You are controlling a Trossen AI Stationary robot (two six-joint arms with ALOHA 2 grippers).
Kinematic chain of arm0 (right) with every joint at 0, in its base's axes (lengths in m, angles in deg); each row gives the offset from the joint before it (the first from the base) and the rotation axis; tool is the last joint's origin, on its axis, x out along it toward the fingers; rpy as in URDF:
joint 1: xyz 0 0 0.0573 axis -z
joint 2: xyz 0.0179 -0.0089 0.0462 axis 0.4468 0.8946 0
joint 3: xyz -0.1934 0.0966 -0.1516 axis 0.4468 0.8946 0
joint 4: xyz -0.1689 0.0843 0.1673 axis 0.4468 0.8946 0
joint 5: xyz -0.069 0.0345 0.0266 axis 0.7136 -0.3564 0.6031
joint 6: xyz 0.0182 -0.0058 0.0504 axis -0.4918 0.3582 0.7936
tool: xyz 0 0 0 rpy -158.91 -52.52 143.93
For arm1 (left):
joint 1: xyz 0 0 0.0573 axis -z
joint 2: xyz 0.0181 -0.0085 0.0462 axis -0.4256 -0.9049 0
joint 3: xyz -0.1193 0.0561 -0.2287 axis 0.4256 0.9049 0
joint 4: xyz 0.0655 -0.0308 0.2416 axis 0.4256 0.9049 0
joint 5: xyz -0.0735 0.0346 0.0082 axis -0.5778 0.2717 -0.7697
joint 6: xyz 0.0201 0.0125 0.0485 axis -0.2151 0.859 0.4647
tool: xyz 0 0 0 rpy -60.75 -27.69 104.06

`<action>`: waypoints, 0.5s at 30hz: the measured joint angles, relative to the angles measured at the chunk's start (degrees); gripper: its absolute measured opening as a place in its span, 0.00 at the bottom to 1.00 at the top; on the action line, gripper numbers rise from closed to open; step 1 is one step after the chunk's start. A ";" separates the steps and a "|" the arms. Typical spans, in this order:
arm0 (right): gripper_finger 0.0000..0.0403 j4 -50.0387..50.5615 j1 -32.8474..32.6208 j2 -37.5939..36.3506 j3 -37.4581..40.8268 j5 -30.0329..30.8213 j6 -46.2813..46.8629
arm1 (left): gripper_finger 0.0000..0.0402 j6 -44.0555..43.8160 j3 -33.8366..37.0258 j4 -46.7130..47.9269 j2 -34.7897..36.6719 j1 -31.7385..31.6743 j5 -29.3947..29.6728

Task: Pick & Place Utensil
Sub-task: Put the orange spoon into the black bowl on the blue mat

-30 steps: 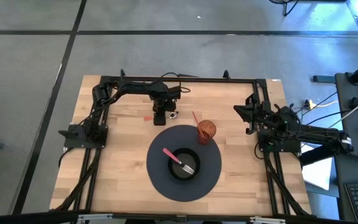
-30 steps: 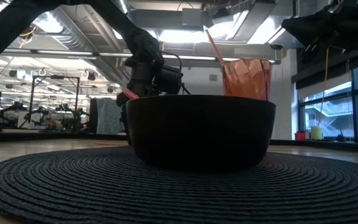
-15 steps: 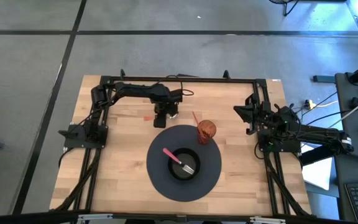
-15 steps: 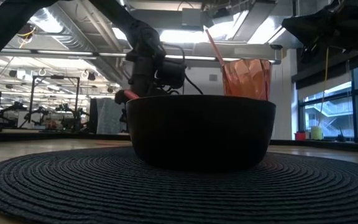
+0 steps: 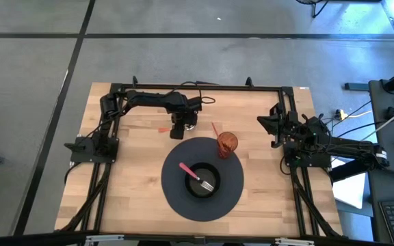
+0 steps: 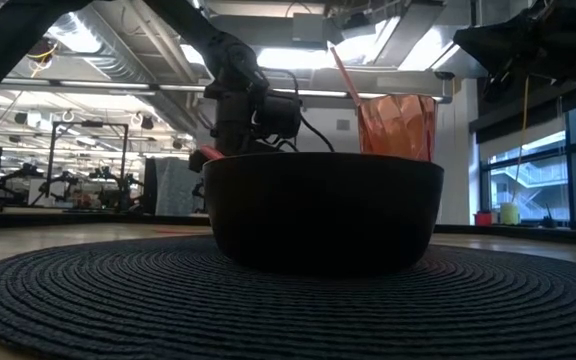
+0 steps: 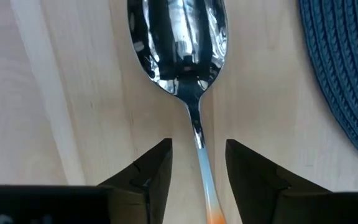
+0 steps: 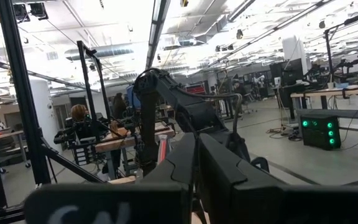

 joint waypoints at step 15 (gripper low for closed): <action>0.06 0.01 -0.01 -0.01 0.00 0.00 0.04 | 0.39 -1.05 0.13 -0.93 0.09 -0.08 -0.72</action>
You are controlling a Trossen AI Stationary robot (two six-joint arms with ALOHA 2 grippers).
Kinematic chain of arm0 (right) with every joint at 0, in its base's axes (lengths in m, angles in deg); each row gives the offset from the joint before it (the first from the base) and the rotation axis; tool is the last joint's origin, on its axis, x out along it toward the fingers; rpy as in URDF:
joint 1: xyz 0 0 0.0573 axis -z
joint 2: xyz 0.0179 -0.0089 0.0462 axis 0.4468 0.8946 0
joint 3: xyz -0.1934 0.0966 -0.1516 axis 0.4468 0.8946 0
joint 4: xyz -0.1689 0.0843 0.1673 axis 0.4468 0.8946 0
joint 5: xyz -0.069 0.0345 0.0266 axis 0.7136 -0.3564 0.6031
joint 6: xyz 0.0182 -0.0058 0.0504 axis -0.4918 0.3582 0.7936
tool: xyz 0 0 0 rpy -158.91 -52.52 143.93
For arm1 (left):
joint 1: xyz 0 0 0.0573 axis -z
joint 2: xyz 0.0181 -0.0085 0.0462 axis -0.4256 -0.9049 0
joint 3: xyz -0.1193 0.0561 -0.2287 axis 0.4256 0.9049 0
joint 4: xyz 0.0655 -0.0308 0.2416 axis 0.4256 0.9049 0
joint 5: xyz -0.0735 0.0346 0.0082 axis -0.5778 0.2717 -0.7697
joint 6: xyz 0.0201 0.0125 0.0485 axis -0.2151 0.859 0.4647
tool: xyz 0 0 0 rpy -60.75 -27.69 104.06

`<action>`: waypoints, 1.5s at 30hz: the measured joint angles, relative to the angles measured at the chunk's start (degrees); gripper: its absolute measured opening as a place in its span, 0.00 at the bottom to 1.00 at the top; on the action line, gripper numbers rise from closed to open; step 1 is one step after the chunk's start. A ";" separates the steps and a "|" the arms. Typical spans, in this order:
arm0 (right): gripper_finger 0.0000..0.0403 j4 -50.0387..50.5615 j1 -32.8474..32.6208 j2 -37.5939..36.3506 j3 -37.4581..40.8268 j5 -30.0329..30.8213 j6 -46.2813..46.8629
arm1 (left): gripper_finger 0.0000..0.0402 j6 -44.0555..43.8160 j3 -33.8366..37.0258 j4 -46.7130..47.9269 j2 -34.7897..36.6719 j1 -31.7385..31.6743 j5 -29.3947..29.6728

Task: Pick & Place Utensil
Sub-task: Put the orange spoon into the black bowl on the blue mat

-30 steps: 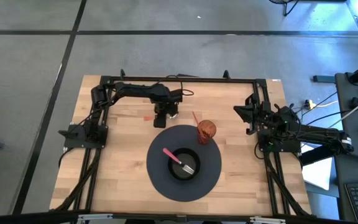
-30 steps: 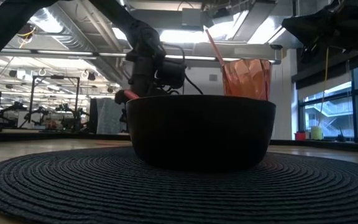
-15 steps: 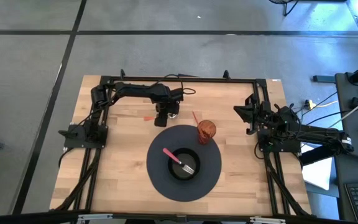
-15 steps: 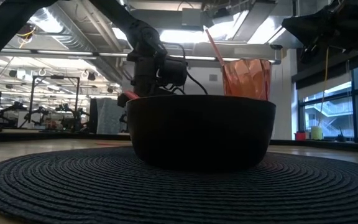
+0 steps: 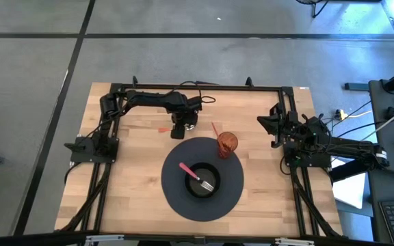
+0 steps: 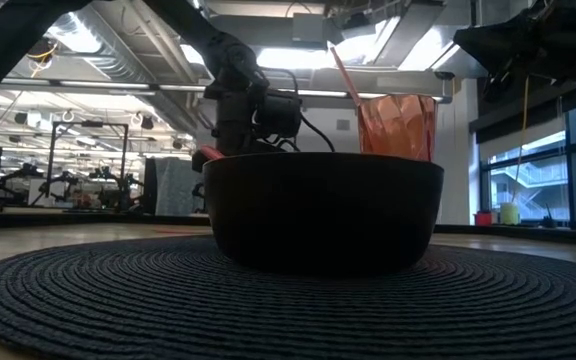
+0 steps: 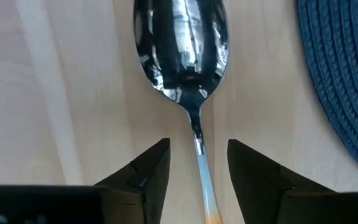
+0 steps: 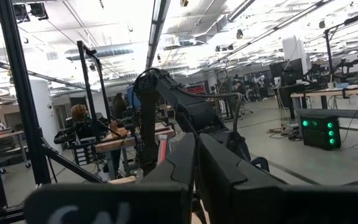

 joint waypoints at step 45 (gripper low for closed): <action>0.06 -0.05 0.02 0.01 0.00 -1.12 1.84 | 0.04 -6.53 3.45 -4.13 -2.43 1.56 -0.24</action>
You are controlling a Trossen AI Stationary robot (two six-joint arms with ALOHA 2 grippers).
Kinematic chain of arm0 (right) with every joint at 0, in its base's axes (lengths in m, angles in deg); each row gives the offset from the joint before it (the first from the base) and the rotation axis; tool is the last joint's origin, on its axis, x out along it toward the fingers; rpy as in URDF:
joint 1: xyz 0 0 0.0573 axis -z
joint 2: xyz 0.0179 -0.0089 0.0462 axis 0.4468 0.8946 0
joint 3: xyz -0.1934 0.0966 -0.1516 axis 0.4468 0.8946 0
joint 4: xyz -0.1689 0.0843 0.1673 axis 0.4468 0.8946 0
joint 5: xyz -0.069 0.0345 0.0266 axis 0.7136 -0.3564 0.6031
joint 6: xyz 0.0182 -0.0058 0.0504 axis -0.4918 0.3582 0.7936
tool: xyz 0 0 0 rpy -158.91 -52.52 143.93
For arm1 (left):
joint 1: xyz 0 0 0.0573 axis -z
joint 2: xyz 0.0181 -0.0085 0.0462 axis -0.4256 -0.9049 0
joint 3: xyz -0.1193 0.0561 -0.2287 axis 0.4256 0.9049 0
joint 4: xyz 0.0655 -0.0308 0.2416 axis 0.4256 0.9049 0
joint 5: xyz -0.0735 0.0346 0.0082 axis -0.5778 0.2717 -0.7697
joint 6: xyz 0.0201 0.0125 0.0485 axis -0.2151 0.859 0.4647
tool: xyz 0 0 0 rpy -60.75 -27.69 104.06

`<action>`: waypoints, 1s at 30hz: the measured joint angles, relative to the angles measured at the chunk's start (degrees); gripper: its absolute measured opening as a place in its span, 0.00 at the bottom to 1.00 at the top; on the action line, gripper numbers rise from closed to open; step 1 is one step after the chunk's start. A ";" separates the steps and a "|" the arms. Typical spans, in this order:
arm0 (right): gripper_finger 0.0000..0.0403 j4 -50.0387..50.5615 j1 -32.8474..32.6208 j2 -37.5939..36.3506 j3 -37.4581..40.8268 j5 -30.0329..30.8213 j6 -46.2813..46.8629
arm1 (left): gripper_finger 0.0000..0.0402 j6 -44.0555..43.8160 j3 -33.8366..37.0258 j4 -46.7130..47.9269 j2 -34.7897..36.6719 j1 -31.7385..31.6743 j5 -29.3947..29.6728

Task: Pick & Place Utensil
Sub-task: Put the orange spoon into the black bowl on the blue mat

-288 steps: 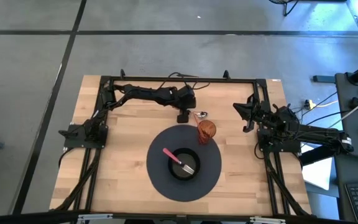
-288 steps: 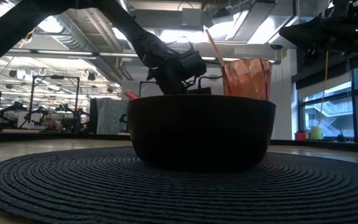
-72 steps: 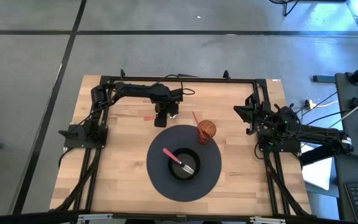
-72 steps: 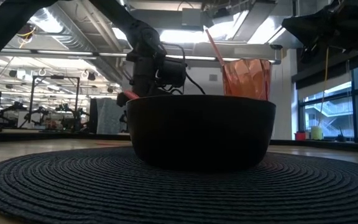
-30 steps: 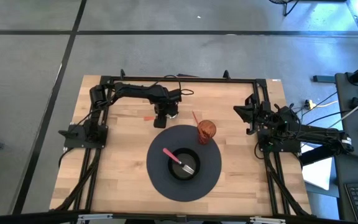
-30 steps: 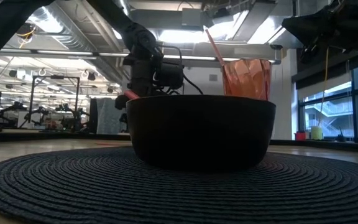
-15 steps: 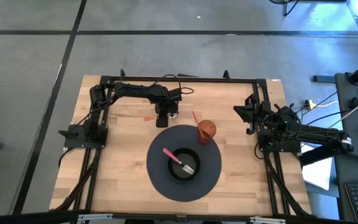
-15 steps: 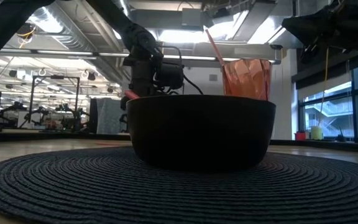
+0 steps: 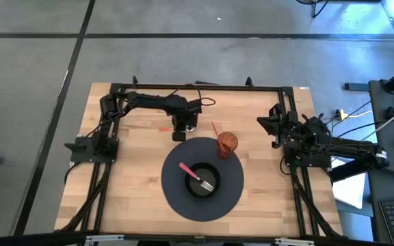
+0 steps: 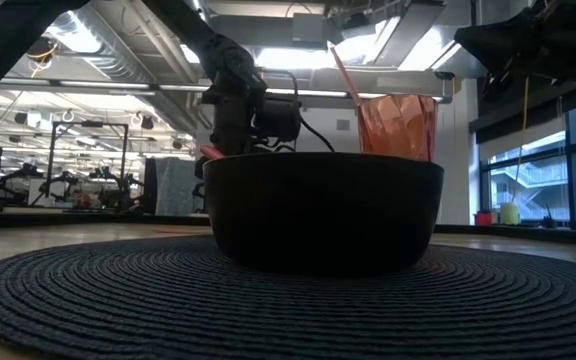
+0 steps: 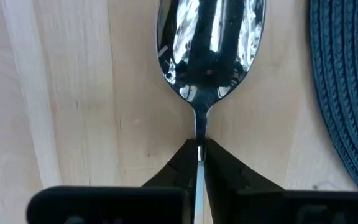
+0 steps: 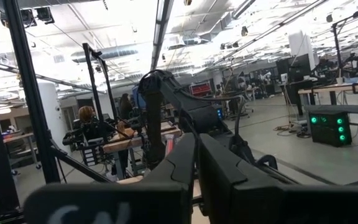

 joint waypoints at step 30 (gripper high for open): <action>0.06 0.02 0.00 -0.02 0.00 -1.87 0.12 | 0.01 2.25 0.57 -0.52 3.34 1.68 6.65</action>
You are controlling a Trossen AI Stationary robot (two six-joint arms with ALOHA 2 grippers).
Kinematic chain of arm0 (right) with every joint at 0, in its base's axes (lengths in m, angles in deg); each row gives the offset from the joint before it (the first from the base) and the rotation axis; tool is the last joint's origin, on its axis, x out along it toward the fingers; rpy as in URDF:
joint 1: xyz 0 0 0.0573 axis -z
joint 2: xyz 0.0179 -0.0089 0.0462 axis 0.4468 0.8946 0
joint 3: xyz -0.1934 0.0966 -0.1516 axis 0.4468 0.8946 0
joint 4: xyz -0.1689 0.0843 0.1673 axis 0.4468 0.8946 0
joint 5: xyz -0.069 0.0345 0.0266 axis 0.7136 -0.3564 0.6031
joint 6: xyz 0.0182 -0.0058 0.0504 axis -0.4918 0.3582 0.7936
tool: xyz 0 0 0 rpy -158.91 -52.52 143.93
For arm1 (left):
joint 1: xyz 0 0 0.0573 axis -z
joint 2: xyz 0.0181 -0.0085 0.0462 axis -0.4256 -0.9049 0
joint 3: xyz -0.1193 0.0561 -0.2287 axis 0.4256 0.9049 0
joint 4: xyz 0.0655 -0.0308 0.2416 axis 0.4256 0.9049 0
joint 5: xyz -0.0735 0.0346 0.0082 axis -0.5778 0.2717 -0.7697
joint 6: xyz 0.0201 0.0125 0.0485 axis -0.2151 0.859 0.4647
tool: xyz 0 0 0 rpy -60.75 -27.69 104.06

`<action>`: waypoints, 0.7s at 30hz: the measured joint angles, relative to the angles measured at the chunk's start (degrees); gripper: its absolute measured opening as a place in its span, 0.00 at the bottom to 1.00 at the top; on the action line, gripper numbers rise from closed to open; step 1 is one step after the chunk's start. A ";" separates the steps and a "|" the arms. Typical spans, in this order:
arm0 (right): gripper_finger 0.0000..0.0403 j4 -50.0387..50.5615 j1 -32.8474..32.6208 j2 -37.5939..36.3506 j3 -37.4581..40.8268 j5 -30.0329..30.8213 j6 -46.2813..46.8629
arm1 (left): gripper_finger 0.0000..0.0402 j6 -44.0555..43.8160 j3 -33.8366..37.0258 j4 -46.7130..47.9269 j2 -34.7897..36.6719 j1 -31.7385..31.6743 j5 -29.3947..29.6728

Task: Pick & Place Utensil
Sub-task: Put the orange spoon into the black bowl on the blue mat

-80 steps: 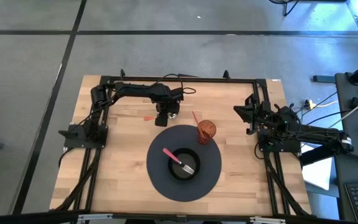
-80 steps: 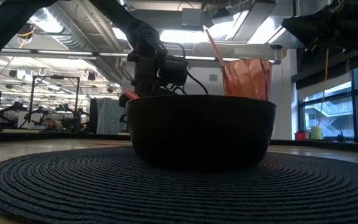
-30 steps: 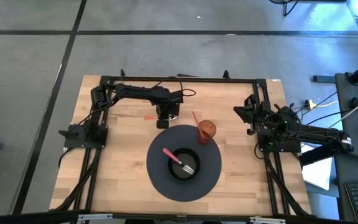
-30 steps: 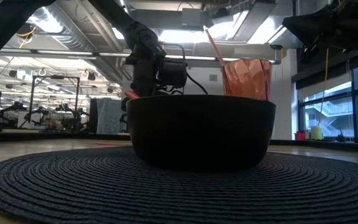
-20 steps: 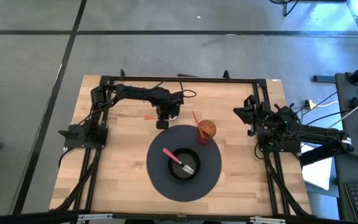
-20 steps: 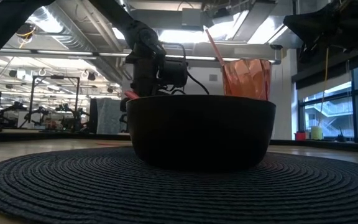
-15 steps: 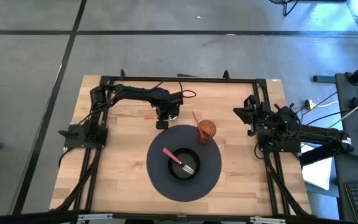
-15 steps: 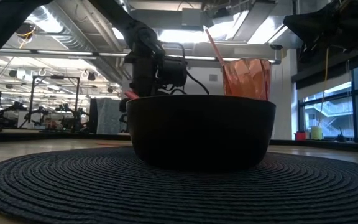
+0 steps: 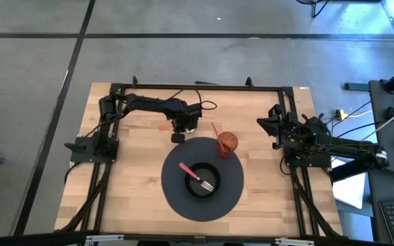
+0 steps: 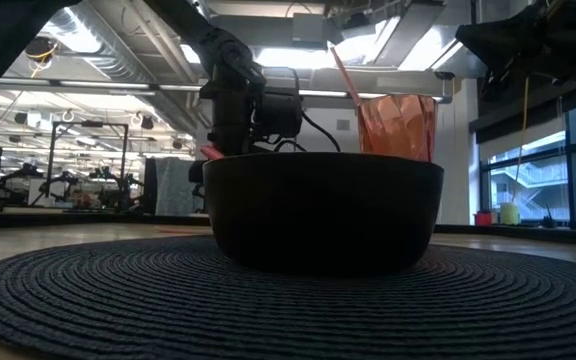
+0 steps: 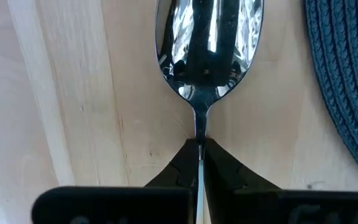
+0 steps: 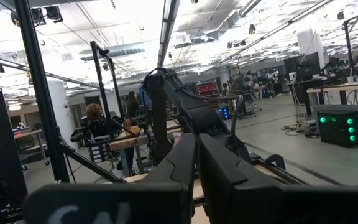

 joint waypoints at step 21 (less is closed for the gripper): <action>0.06 0.03 -0.01 0.01 0.00 0.00 -0.34 | 0.01 0.79 -0.68 1.50 0.04 0.53 3.13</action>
